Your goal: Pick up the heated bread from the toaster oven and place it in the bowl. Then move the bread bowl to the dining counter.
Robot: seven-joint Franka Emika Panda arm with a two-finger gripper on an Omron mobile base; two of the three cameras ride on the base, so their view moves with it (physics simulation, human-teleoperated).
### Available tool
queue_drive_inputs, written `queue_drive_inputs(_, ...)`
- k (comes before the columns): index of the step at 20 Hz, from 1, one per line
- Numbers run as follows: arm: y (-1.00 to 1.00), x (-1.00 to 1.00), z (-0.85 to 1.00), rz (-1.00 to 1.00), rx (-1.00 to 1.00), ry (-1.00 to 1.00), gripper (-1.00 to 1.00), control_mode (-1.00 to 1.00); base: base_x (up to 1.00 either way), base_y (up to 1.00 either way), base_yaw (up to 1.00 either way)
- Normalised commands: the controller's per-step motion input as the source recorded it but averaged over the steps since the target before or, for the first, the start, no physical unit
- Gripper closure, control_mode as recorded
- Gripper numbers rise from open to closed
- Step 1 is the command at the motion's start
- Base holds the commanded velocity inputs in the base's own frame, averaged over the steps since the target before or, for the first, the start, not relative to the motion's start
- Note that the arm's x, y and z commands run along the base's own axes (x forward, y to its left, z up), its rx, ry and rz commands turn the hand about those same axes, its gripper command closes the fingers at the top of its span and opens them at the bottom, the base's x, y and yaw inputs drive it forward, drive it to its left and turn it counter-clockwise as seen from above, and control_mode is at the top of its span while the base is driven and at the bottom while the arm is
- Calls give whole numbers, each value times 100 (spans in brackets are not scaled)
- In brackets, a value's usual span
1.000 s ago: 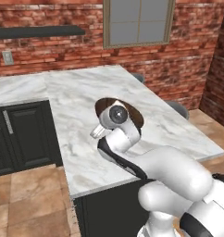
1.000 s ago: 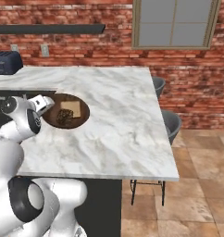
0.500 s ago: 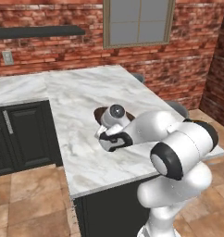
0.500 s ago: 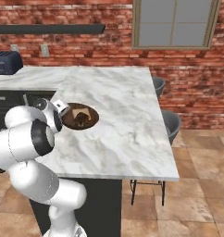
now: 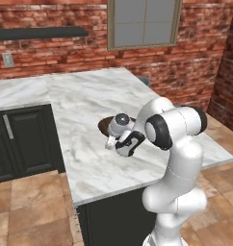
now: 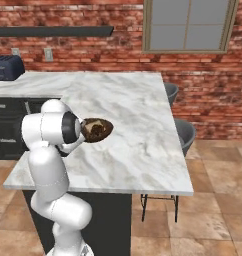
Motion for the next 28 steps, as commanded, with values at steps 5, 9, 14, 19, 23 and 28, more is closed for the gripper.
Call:
queue_drive_inputs(5,6,-48,3,0,-2,3,-100,-100,0,0,0)
queue_drive_inputs(9,0,-100,57,-2,0,-1,-100,-100,0,0,0)
queue_drive_inputs(14,0,-100,95,-1,-3,-21,-100,-100,0,0,0)
queue_drive_inputs(19,0,-72,100,-1,-9,-43,-100,-100,0,0,0)
queue_drive_inputs(23,-6,-87,100,-4,-2,-46,-100,-100,0,0,0)
queue_drive_inputs(28,-8,-92,97,-2,-1,-49,-100,-100,0,0,0)
